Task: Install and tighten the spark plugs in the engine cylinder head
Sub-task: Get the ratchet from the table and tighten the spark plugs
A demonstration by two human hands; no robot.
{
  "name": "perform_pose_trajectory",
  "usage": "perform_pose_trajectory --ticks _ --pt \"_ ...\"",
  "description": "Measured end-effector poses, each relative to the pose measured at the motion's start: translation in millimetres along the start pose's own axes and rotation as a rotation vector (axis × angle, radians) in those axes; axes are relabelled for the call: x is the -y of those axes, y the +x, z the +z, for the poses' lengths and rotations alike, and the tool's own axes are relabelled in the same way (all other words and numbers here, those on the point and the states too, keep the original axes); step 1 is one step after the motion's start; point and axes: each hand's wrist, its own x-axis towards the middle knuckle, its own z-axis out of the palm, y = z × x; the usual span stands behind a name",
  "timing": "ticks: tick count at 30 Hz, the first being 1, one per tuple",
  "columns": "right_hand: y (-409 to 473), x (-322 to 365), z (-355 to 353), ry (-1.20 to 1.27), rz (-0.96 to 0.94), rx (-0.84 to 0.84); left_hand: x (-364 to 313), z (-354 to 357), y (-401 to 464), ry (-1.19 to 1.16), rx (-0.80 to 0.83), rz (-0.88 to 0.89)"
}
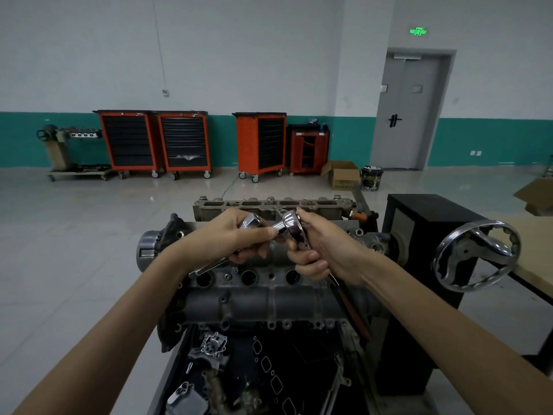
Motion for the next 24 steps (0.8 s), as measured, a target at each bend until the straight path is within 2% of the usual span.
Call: perform_pose_trajectory --ticks 3,6,8,11,13,15,17,18,19,22,24 --pt "3.8 1.8 2.7 -0.105 -0.051 -0.117 -2.0 3.6 2.9 0.091 -0.078 -0.005" --pt "5.1 -0.5 2.8 -0.115 -0.124 -0.247 -6.0 4.5 4.4 0.074 -0.125 -0.02" --pt "2.1 -2.3 -2.3 -0.058 -0.182 -0.274 -2.4 -2.4 3.2 0.062 -0.285 -0.012" --pt "-6.1 -1.8 -13.8 0.042 -0.252 -0.312 12.6 -17.7 -7.3 -0.134 -0.651 0.005" --pt "-9.5 -1.6 -18.6 0.077 -0.271 -0.341 27.9 -25.7 -17.0 -0.131 -0.808 -0.05" --pt "-9.8 -2.6 -18.0 0.093 -0.29 -0.36 42.9 -25.5 -20.7 -0.343 -0.79 -0.143" --pt "-7.5 -4.4 -13.8 0.1 -0.313 -0.374 50.0 -19.3 -21.0 -0.667 -0.673 -0.252" --pt "-6.3 -5.1 -11.0 0.104 -0.322 -0.38 53.8 -15.2 -22.2 -0.717 -0.627 -0.258" --pt "-5.2 -5.6 -8.5 0.107 -0.329 -0.382 59.1 -11.2 -24.1 -0.652 -0.604 -0.243" --pt "-4.5 -5.4 -3.7 0.074 -0.33 -0.383 68.3 -4.0 -32.8 -0.116 -0.603 -0.118" --pt "-5.1 -4.3 -1.4 0.015 -0.314 -0.388 70.2 -6.0 -36.5 0.074 -0.616 -0.082"
